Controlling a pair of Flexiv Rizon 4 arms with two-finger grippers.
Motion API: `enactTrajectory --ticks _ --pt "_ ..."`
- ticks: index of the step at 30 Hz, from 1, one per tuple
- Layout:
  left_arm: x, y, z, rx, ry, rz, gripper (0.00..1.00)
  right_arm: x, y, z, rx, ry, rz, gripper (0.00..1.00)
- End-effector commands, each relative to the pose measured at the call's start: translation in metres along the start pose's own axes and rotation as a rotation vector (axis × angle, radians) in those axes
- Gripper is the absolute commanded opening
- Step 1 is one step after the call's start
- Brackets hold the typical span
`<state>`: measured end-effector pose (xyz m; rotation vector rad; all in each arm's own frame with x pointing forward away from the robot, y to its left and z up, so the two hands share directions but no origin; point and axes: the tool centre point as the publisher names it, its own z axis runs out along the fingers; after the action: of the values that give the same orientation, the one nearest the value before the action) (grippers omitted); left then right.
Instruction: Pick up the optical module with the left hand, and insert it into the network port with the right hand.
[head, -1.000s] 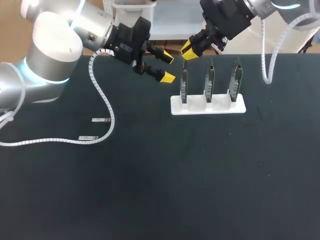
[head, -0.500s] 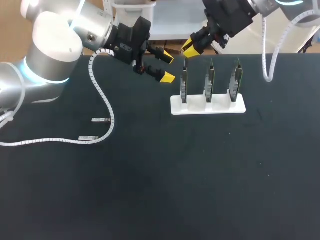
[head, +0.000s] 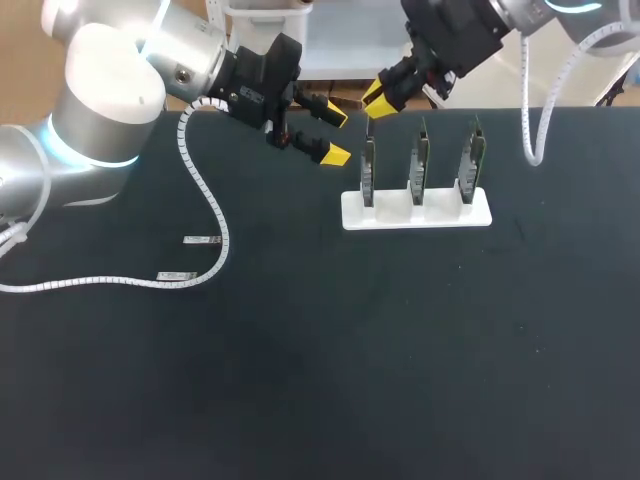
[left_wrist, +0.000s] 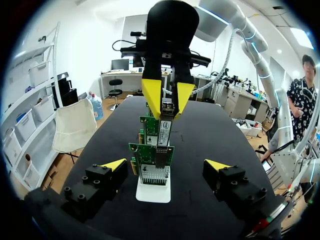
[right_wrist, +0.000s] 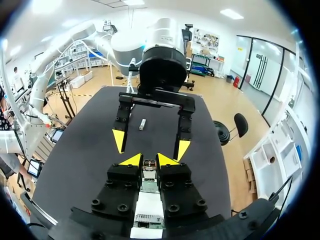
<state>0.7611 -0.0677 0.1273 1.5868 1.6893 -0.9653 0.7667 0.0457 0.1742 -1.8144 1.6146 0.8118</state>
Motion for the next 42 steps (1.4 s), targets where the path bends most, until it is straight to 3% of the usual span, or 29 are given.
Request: enactTrajectory --ticks 1,42 --pt "0.000 0.002 0.000 0.004 0.002 0.001 1.00 0.000 -0.002 0.001 -0.004 -0.003 0.007 0.00" --pt "0.000 0.002 0.000 0.004 0.002 0.001 1.00 0.015 0.000 0.012 -0.014 0.029 0.036 0.00"
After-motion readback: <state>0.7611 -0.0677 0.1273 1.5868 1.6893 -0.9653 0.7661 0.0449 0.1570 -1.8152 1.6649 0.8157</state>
